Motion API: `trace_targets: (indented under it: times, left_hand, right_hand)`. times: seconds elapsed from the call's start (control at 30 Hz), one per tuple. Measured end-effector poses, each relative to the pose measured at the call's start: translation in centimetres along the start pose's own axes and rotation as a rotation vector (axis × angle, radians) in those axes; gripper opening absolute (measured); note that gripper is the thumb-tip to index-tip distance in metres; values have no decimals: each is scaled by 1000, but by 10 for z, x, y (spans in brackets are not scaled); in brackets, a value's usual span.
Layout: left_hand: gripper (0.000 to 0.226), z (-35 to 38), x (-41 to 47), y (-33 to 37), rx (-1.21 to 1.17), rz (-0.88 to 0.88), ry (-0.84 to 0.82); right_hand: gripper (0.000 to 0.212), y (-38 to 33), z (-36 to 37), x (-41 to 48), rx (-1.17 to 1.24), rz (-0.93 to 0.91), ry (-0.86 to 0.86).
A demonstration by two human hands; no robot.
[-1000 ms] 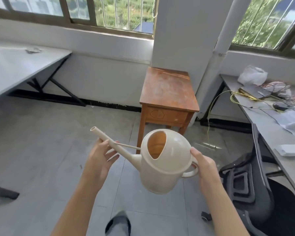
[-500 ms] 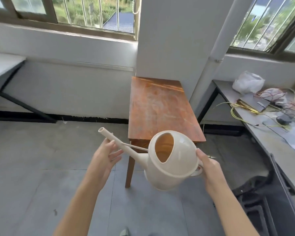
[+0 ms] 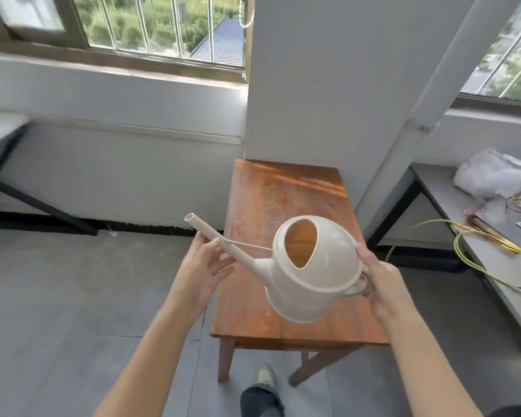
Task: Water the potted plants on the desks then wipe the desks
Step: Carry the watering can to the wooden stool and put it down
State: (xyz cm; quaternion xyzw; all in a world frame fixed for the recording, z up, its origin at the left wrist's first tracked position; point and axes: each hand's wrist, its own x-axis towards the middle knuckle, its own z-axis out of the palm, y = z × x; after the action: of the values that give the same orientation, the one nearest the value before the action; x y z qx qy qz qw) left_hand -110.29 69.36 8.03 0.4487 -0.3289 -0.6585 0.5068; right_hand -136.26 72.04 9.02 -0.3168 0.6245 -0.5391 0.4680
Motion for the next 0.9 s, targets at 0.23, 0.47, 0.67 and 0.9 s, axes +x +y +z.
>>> trace_targets:
  times: [0.23, 0.47, 0.67, 0.9]
  left_hand:
    - [21, 56, 102, 9, -30, 27, 148]
    - [24, 91, 207, 11, -30, 29, 223]
    - [14, 105, 289, 8, -10, 12, 279]
    - [14, 110, 354, 1, 19, 9, 315]
  right_hand:
    - [27, -29, 1, 134, 2, 23, -76]
    - [29, -40, 8, 266, 10, 57, -108]
    - [22, -43, 22, 352, -21, 92, -93]
    - [24, -38, 37, 416, -9, 108, -101]
